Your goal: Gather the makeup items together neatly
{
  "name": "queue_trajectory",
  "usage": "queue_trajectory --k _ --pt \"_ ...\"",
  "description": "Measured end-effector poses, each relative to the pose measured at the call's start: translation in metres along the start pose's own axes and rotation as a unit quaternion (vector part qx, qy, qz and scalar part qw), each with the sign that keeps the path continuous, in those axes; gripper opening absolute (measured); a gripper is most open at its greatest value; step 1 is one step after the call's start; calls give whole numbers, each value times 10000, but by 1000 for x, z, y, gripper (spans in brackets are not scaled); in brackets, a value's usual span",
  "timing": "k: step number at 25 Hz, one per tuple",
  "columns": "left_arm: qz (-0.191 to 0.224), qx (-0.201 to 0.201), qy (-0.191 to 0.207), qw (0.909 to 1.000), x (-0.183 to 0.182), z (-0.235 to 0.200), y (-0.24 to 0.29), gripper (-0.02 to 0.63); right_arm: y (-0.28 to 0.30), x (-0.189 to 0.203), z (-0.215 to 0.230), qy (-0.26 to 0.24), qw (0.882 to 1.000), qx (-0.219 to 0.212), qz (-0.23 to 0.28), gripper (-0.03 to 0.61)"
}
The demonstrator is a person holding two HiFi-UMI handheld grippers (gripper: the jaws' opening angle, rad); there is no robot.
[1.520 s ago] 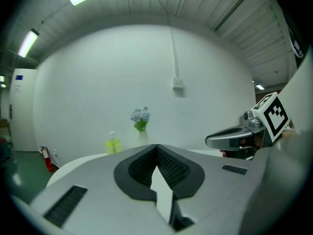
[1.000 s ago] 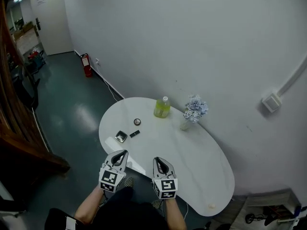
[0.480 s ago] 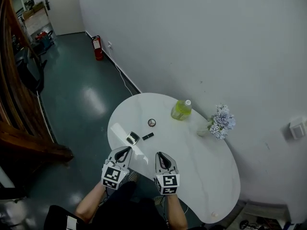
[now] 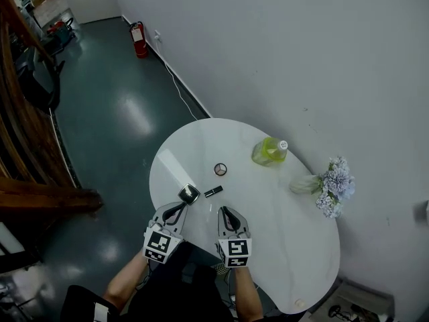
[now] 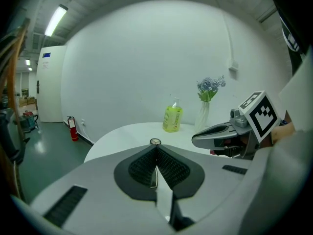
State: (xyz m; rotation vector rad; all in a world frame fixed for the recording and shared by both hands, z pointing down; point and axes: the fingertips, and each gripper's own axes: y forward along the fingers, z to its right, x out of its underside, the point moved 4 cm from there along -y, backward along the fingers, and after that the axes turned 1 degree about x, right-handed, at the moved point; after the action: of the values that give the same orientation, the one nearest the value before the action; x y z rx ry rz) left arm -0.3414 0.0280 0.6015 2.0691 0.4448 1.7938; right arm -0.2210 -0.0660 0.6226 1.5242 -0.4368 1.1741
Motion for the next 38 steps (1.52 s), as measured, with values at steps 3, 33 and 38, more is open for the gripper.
queue_trajectory --k 3,33,38 --pt "-136 4 -94 9999 10 -9 10 17 19 6 3 17 9999 -45 -126 43" --pt "-427 -118 -549 9975 36 -43 25 17 103 37 5 -272 9944 -314 -977 313" --pt "-460 -127 -588 9971 39 -45 24 17 109 44 4 -308 9927 -322 -1120 313"
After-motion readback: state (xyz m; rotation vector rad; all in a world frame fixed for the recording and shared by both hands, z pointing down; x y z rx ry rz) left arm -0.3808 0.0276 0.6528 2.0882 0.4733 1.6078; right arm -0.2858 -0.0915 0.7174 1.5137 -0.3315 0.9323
